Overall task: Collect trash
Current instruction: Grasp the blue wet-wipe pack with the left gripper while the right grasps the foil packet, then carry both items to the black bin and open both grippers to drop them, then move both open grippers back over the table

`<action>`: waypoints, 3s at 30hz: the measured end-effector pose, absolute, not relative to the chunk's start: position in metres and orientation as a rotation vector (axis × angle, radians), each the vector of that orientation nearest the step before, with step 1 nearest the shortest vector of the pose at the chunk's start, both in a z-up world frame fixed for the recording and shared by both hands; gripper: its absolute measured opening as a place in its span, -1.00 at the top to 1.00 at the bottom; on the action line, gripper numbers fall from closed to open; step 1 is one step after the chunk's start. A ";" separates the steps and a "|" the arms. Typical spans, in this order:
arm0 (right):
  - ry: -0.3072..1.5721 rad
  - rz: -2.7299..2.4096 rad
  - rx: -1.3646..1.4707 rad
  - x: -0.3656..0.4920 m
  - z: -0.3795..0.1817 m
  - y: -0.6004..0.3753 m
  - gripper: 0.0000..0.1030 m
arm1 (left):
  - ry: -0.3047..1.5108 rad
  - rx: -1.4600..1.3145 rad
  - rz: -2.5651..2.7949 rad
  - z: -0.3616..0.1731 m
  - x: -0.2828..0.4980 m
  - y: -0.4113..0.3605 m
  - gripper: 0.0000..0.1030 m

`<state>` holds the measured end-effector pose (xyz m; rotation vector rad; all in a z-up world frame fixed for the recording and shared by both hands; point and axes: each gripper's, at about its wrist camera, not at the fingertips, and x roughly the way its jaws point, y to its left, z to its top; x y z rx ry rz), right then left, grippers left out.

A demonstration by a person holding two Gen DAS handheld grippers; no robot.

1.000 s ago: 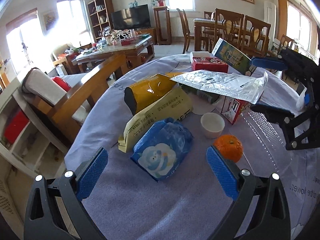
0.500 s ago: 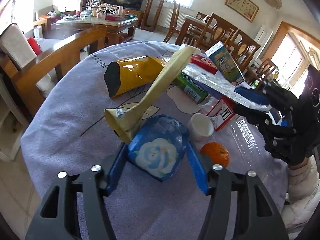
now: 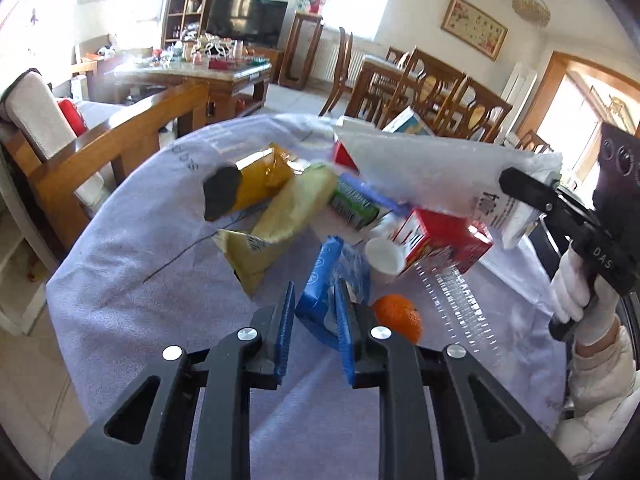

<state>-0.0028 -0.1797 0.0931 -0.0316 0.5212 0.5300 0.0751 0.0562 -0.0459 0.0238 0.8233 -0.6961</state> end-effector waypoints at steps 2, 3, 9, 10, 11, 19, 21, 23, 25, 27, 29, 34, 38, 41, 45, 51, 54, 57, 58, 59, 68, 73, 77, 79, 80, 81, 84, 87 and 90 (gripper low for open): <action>0.510 0.541 0.013 -0.006 0.099 -0.187 0.88 | 0.802 0.026 -0.690 -0.041 0.070 0.053 0.61; 0.503 0.543 0.030 -0.008 0.101 -0.190 0.88 | 0.799 0.032 -0.689 -0.039 0.068 0.052 0.61; 0.452 0.522 0.121 -0.025 0.113 -0.216 0.89 | 0.798 0.049 -0.664 -0.036 0.066 0.046 0.64; 0.441 0.519 0.135 -0.030 0.116 -0.221 0.88 | 0.790 0.043 -0.662 -0.034 0.063 0.045 0.65; 0.430 0.517 0.151 -0.033 0.120 -0.226 0.88 | 0.782 0.037 -0.660 -0.033 0.062 0.046 0.65; 0.350 0.477 0.255 -0.074 0.140 -0.268 0.88 | 0.668 -0.017 -0.673 -0.007 0.044 0.046 0.68; 0.338 0.460 0.278 -0.083 0.144 -0.279 0.88 | 0.647 -0.036 -0.703 0.001 0.038 0.042 0.68; 0.327 0.441 0.298 -0.094 0.148 -0.292 0.88 | 0.626 -0.041 -0.730 0.009 0.033 0.035 0.68; 0.314 0.414 0.309 -0.105 0.151 -0.305 0.88 | 0.608 -0.040 -0.757 0.016 0.028 0.025 0.68; 0.301 0.379 0.321 -0.118 0.153 -0.317 0.88 | 0.595 -0.048 -0.793 0.021 0.024 0.012 0.67; 0.284 0.335 0.326 -0.132 0.155 -0.332 0.88 | 0.587 -0.053 -0.829 0.025 0.021 -0.003 0.67; 0.238 0.206 0.382 -0.170 0.156 -0.387 0.88 | 0.571 -0.054 -0.925 0.030 0.014 -0.050 0.67; 0.219 0.098 0.432 -0.199 0.149 -0.435 0.88 | 0.567 -0.051 -1.011 0.030 0.009 -0.094 0.67; 0.205 0.003 0.451 -0.223 0.142 -0.468 0.88 | 0.570 -0.048 -1.076 0.030 0.001 -0.129 0.67; 0.189 -0.123 0.495 -0.253 0.129 -0.515 0.88 | 0.580 -0.052 -1.175 0.031 -0.008 -0.178 0.67; 0.217 -0.306 0.583 -0.295 0.097 -0.583 0.88 | 0.599 -0.085 -1.319 0.026 -0.025 -0.249 0.67; 0.273 -0.428 0.617 -0.306 0.081 -0.606 0.88 | 0.628 -0.092 -1.379 0.018 -0.031 -0.292 0.67; 0.301 -0.508 0.637 -0.313 0.066 -0.619 0.88 | 0.661 -0.059 -1.418 0.007 -0.047 -0.331 0.67; 0.307 -0.522 0.649 -0.315 0.060 -0.621 0.88 | 0.677 -0.045 -1.428 0.002 -0.052 -0.342 0.67; 0.312 -0.531 0.660 -0.317 0.055 -0.626 0.88 | 0.691 -0.029 -1.433 -0.004 -0.057 -0.354 0.67; 0.384 -0.591 0.746 -0.317 0.023 -0.644 0.88 | 0.782 0.130 -1.421 -0.043 -0.078 -0.416 0.65; 0.398 -0.594 0.775 -0.313 0.017 -0.651 0.76 | 0.797 0.176 -1.402 -0.054 -0.083 -0.425 0.60; 0.377 -0.620 0.792 -0.316 0.019 -0.645 -0.05 | 0.813 0.183 -1.394 -0.057 -0.082 -0.425 0.60; 0.368 -0.625 0.782 -0.316 0.021 -0.644 -0.06 | 0.819 0.176 -1.395 -0.059 -0.080 -0.425 0.60; 0.367 -0.626 0.775 -0.315 0.020 -0.644 -0.06 | 0.821 0.173 -1.395 -0.059 -0.080 -0.424 0.60; 0.364 -0.626 0.773 -0.315 0.020 -0.644 -0.06 | 0.824 0.170 -1.396 -0.058 -0.081 -0.427 0.59; 0.358 -0.619 0.779 -0.315 0.019 -0.645 -0.06 | 0.812 0.173 -1.392 -0.053 -0.085 -0.428 0.15; 0.352 -0.627 0.775 -0.317 0.021 -0.647 -0.06 | 0.780 0.168 -1.388 -0.050 -0.089 -0.423 -0.17; 0.346 -0.629 0.762 -0.318 0.022 -0.643 -0.06 | 0.780 0.163 -1.387 -0.049 -0.089 -0.418 -0.20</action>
